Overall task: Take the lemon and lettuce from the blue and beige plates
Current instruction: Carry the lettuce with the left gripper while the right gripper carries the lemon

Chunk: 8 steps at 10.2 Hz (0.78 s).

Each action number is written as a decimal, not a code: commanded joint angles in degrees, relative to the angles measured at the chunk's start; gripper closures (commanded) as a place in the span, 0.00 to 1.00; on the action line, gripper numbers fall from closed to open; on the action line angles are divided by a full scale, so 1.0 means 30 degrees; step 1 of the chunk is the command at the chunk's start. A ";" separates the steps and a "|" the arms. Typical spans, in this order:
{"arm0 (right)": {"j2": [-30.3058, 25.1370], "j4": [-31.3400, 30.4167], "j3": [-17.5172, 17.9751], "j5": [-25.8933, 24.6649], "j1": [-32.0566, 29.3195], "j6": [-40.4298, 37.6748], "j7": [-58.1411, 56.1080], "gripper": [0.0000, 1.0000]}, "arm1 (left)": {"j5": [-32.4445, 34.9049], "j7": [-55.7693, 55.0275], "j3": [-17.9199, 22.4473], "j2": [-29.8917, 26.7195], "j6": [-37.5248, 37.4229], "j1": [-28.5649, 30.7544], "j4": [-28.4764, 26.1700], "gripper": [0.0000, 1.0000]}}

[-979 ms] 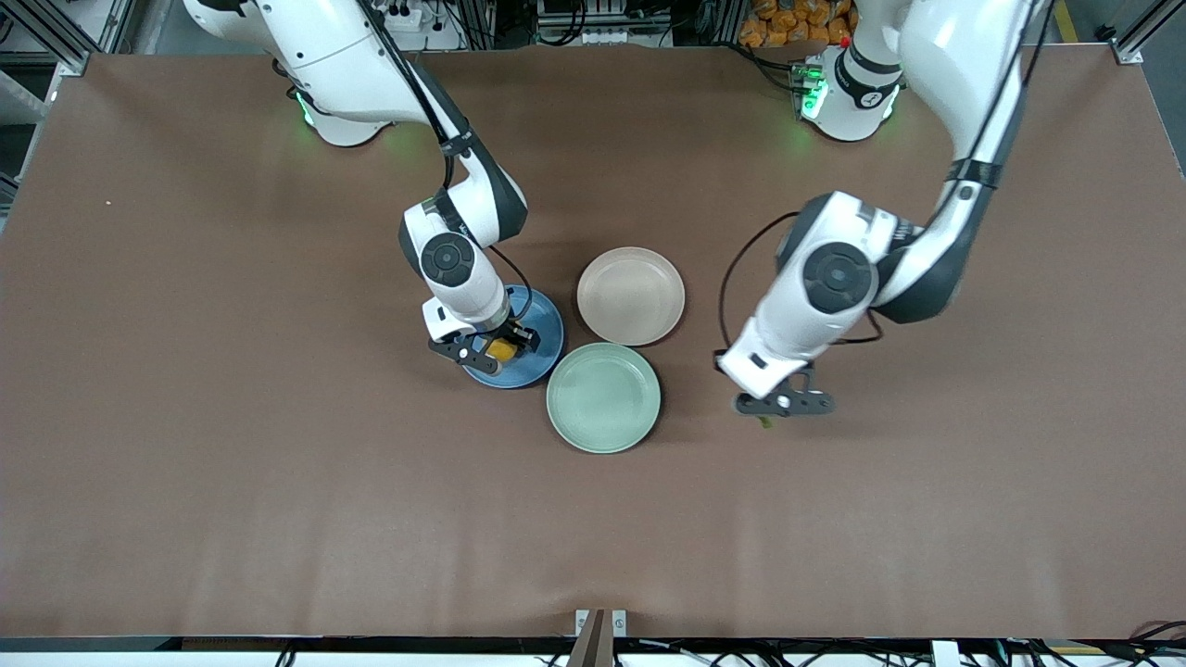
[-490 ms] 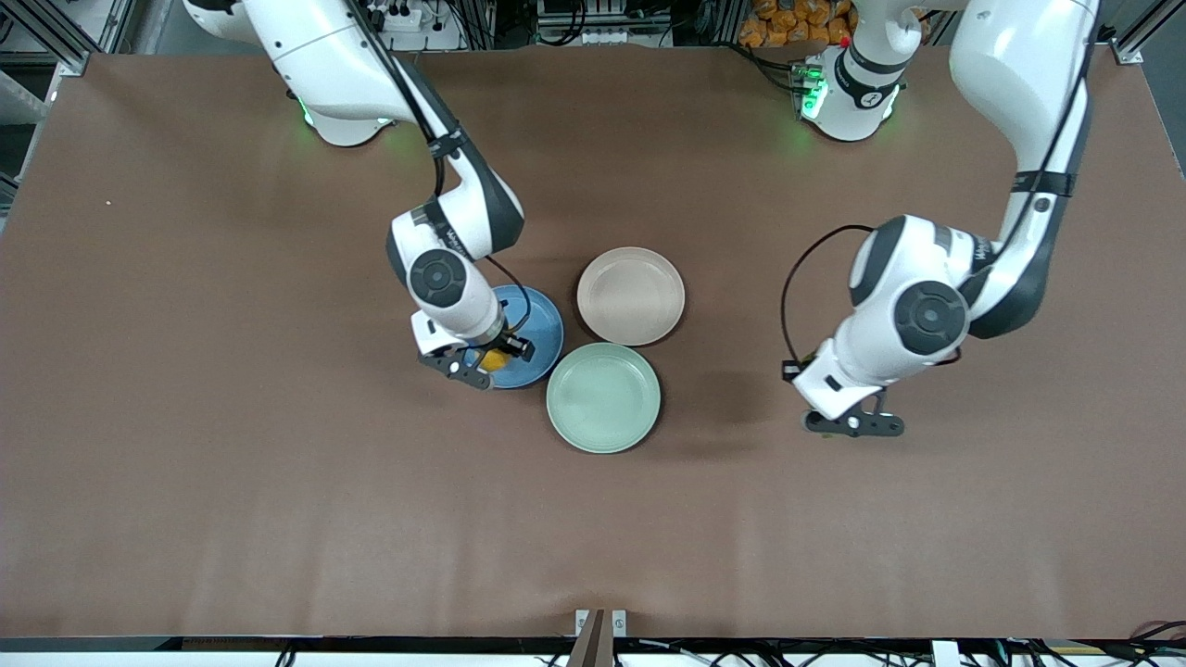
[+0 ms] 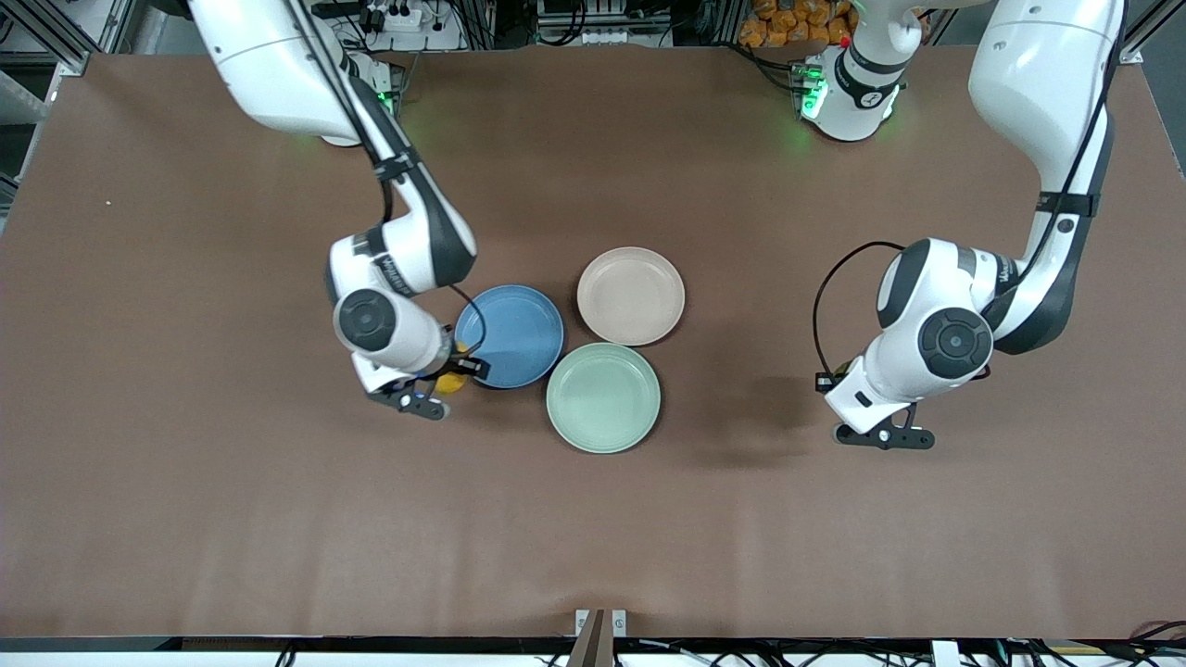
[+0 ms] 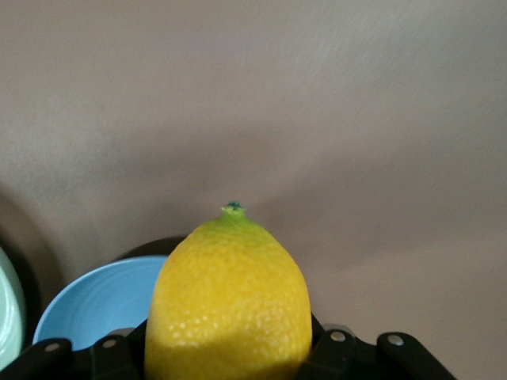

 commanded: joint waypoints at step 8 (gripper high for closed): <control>-0.1778 0.0972 0.0191 -0.2507 -0.3788 -0.4696 -0.5586 0.57 | -0.0482 -0.0149 -0.0324 0.0596 0.0445 0.1566 -0.0234 0.00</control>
